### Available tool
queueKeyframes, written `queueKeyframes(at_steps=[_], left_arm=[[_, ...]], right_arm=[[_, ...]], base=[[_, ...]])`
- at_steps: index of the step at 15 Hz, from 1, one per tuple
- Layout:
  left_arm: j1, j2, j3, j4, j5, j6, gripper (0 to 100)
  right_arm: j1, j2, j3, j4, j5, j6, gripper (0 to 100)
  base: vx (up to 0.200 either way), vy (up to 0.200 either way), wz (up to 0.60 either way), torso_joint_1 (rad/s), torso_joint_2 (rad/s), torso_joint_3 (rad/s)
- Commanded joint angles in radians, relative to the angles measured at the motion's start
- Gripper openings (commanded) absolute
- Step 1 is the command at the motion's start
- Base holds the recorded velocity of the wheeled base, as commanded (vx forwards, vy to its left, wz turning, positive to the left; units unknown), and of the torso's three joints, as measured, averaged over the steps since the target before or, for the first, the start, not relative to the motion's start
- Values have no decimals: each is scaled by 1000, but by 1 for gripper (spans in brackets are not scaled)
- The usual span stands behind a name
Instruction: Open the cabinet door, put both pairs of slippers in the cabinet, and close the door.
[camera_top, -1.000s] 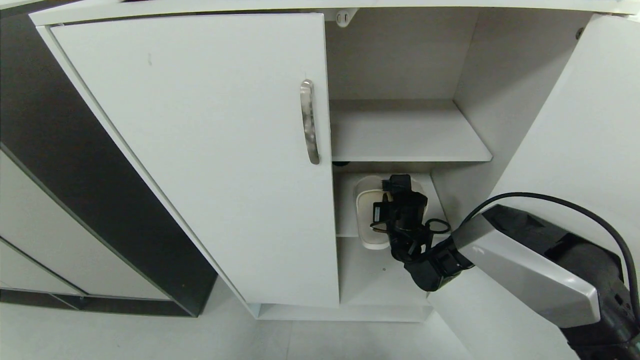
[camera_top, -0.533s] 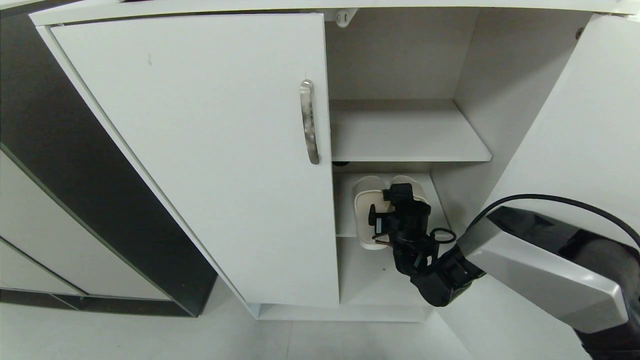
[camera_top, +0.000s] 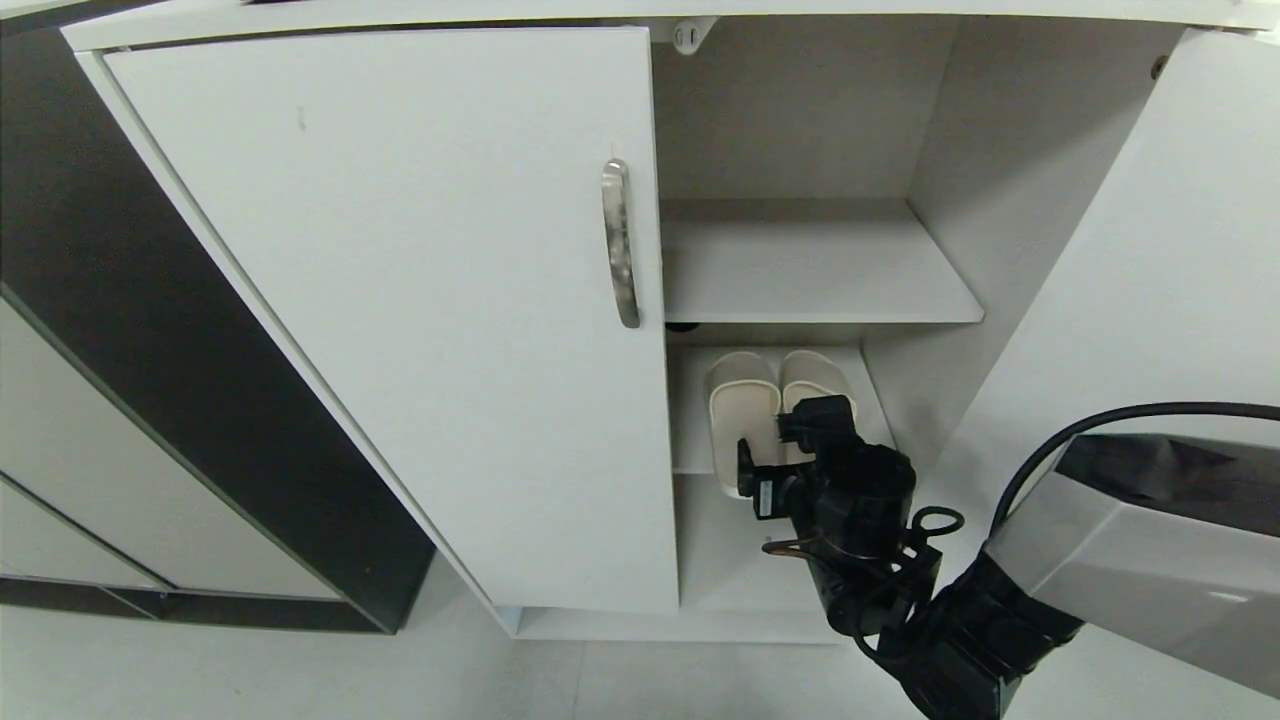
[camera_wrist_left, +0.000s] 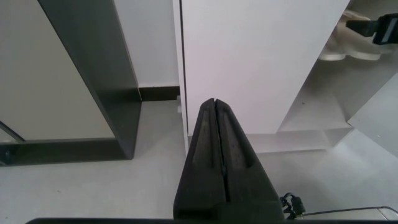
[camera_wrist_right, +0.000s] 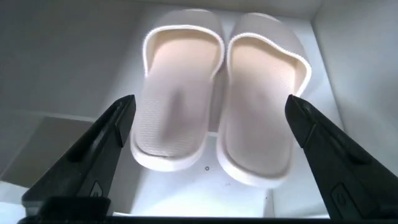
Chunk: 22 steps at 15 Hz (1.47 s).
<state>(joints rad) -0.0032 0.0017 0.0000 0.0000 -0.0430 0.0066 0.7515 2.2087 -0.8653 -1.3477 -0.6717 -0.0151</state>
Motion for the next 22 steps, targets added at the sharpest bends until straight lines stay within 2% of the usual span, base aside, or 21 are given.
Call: queueKeyframes(at_steps=[1,6,16,22], left_arm=[[0,1,0,0,-2,0,0],[0,0,0,0,0,0,0],[0,1,0,2,-2,-2,0],[0,1,0,2,-2,-2,0]], right_arm=[[8,-26,20,-1,0,0,100],[20,-37,54,-2,0,0,100],[20,-57,101,-5,1,0,100],[20,-63,108,-18,7,0,100]], base=[[-200,0,0,7,-2,-2],[-200,0,0,1,2,-1],[0,0,0,0,0,0],[0,0,0,2,2,184]])
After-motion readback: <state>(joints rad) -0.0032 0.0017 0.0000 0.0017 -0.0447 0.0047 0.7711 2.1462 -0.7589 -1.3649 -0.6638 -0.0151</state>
